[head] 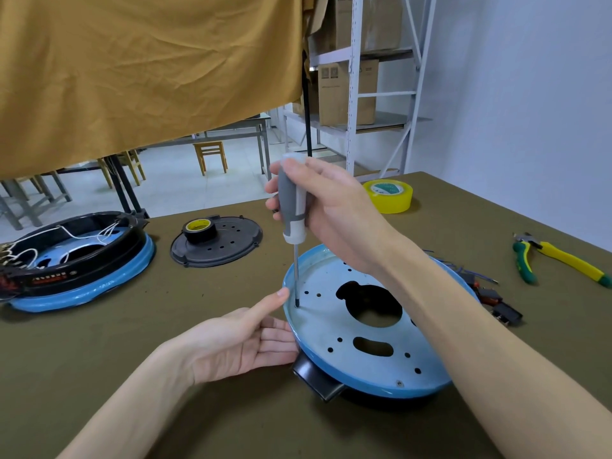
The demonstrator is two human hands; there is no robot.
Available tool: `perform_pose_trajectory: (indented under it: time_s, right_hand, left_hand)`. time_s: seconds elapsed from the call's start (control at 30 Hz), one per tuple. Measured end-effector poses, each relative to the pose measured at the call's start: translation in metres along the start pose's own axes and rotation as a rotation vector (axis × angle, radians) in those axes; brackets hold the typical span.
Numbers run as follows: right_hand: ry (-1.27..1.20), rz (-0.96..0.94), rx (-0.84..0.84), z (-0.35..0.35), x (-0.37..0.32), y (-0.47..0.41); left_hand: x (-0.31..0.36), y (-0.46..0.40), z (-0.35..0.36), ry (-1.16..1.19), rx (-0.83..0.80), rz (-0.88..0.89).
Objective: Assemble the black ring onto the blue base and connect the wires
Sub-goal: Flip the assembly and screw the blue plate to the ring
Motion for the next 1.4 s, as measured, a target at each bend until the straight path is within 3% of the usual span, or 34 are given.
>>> perform_pose_trajectory:
  time_s: [0.13, 0.3, 0.67, 0.83, 1.13, 1.4]
  right_hand:
    - [0.081, -0.025, 0.015, -0.0006, -0.0003, 0.002]
    - [-0.019, 0.048, -0.027, 0.0019, -0.0031, 0.0013]
    - [0.079, -0.071, 0.075, -0.002, 0.0019, 0.0006]
    - [-0.044, 0.04, -0.012, 0.0024, -0.0042, 0.0018]
    - [0.045, -0.055, 0.107, -0.0009, 0.0019, 0.0014]
    - [-0.023, 0.0, 0.029, 0.0023, -0.0022, 0.0013]
  left_hand:
    - [0.0, 0.0001, -0.0002, -0.001, 0.002, 0.001]
    - [-0.0003, 0.0003, -0.001, -0.003, -0.008, 0.001]
    - [0.0, 0.0003, -0.001, 0.003, -0.008, 0.001]
    - [0.0002, 0.0005, 0.0005, 0.003, -0.002, -0.003]
    - [0.0008, 0.002, 0.0018, -0.01, 0.007, 0.005]
    - [0.0002, 0.0016, 0.0004, -0.005, -0.004, 0.001]
Point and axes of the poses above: each hand's wrist, its own y-axis away from the middle knuckle, its own z-axis out of the palm, x = y × z, the point moved 2 cm from there along -y, towards the middle knuckle, and after that the axes turned 8 degrees about -z, right-handed, at the moved point
